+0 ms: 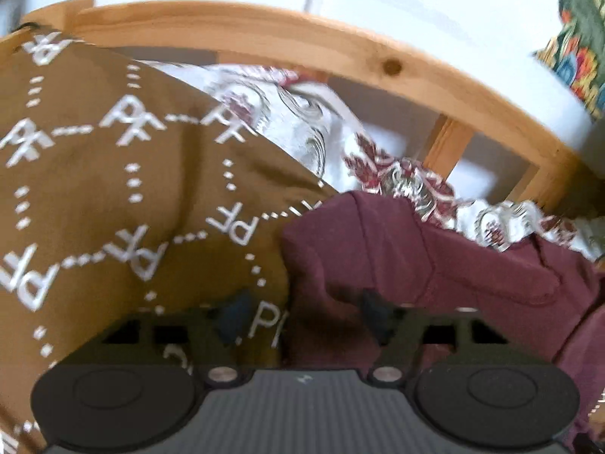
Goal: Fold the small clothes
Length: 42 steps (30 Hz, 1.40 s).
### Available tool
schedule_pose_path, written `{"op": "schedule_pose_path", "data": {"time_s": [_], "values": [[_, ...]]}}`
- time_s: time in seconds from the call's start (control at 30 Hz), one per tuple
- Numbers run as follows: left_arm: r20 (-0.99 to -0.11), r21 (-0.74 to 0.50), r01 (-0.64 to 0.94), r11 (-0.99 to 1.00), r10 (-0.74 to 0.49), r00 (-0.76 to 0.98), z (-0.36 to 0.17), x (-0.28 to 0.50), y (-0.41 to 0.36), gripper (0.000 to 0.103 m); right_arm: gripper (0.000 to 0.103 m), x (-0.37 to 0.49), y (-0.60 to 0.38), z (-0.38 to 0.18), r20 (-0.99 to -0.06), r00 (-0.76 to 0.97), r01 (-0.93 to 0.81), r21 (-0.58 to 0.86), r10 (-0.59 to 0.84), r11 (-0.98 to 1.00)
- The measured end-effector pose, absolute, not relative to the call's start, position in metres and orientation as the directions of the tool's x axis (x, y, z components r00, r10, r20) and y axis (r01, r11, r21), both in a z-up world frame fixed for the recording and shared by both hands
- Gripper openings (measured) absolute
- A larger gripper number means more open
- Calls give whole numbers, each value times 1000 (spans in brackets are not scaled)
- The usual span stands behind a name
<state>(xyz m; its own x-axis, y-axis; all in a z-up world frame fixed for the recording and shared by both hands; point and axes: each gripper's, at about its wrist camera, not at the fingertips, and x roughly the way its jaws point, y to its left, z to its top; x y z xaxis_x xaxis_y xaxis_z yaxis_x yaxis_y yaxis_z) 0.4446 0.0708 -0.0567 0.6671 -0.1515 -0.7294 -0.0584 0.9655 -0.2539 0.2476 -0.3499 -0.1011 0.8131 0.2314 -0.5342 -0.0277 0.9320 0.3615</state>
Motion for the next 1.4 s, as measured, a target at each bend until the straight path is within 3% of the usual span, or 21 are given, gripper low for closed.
{"op": "schedule_pose_path", "data": {"time_s": [0.17, 0.3, 0.63, 0.83, 0.9, 1.03, 1.13, 1.27, 1.3, 1.4], "values": [[-725, -286, -25, 958, -199, 660, -58, 405, 92, 73, 15, 248, -350, -102, -545, 806, -16, 372, 232, 928], [-734, -277, 11, 961, -219, 643, -68, 377, 96, 71, 25, 248, -348, -103, -550, 806, -6, 358, 217, 934], [-749, -191, 196, 962, -272, 605, -86, 364, 75, 71, 87, 251, -316, -79, -464, 871, -71, 203, 159, 977], [-692, -314, 197, 929, -366, 622, -86, 367, 88, 66, 90, 312, -249, -39, -506, 800, -273, 169, 321, 947], [-696, -306, 223, 925, -378, 610, -89, 369, 85, 60, 87, 350, -219, -27, -528, 745, -352, 208, 408, 912], [-708, -321, 232, 918, -395, 586, -94, 376, 83, 42, 70, 420, -147, -13, -573, 629, -480, 247, 526, 842], [-696, -387, 213, 897, -436, 571, -95, 385, 90, 21, 64, 461, -96, -15, -618, 554, -524, 264, 559, 810], [-692, -465, 170, 869, -477, 542, -103, 392, 100, 11, 58, 496, -47, -35, -709, 472, -542, 234, 523, 807], [-688, -479, 162, 863, -484, 541, -104, 391, 102, 10, 52, 500, -38, -40, -722, 452, -555, 232, 524, 799], [-682, -497, 130, 858, -479, 553, -104, 388, 108, 8, 4, 505, -20, -48, -751, 451, -578, 167, 483, 799]]}}
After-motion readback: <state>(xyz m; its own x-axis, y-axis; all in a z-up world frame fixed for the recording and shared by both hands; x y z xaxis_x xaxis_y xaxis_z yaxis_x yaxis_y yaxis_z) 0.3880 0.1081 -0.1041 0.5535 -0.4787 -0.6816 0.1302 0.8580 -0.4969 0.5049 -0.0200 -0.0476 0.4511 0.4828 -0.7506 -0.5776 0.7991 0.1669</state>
